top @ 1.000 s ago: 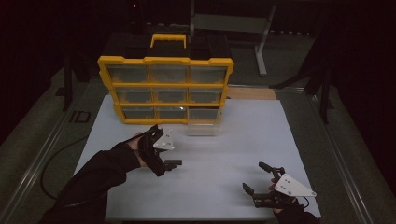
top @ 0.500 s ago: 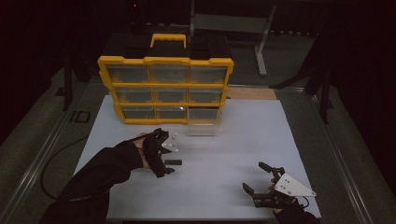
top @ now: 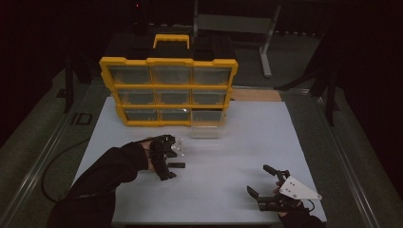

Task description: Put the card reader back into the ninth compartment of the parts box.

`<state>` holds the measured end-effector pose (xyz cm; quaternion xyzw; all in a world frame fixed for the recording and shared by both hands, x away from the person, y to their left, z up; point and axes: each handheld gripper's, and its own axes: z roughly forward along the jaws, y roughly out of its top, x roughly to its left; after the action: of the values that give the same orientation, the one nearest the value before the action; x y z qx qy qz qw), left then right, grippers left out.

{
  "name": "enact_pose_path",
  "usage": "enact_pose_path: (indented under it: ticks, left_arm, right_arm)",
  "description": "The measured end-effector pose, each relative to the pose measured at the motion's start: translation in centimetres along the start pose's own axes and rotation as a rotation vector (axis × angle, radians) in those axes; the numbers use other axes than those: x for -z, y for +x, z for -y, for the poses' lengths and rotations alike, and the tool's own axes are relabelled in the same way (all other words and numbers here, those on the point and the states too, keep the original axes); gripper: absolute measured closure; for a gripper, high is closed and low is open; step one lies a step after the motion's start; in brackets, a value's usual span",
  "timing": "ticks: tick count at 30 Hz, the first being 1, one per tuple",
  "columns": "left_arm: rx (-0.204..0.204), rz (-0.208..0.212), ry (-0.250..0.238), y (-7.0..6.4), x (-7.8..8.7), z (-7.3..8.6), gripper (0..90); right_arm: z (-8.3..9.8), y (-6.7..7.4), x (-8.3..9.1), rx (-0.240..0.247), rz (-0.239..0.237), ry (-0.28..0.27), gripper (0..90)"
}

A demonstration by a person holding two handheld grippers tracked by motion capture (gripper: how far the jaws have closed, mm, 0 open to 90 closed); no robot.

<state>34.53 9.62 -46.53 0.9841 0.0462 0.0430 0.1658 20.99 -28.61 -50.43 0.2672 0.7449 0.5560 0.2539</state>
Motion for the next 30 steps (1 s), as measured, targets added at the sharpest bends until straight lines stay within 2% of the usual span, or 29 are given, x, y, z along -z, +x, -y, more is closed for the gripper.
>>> enact_pose_path:
  ticks: [4, 9, 14, 19, 21, 25, 29, 30]
  left_arm:
    - [-0.026, -0.003, 0.03, 0.3, -0.4, -0.1, 10.9]
    - [-0.023, -0.022, 0.063, 0.7, -1.0, -0.1, 16.5]
    - [-0.017, -0.025, 0.074, 1.0, -1.4, 0.0, 24.3]
    - [-0.032, -0.018, 0.098, 0.8, -1.8, -0.4, 34.5]
    - [-0.039, -0.021, 0.109, 0.8, -1.9, -0.5, 38.2]
    - [-0.035, -0.005, 0.115, 0.9, -2.2, -0.5, 47.6]
    - [-0.038, 0.003, 0.12, 1.0, -2.3, -0.6, 52.8]
    - [-0.038, 0.002, 0.121, 0.9, -2.5, -0.7, 52.8]
  right_arm:
    - [0.0, 0.0, 0.1, 0.0, -0.002, -0.001, 8.4]
    - [0.0, 0.1, 0.0, -0.001, -0.004, 0.003, 8.4]
    - [0.0, 0.0, 0.0, -0.002, -0.003, 0.002, 8.4]
    - [0.1, 0.0, -0.1, 0.0, -0.005, 0.009, 8.4]
    - [0.1, 0.1, -0.1, -0.013, -0.003, 0.004, 8.4]
    - [0.1, 0.0, -0.1, -0.002, -0.005, 0.008, 8.4]
    - [0.1, 0.1, -0.1, -0.014, -0.004, 0.005, 8.4]
    - [0.1, 0.0, -0.1, 0.002, -0.004, 0.009, 8.4]
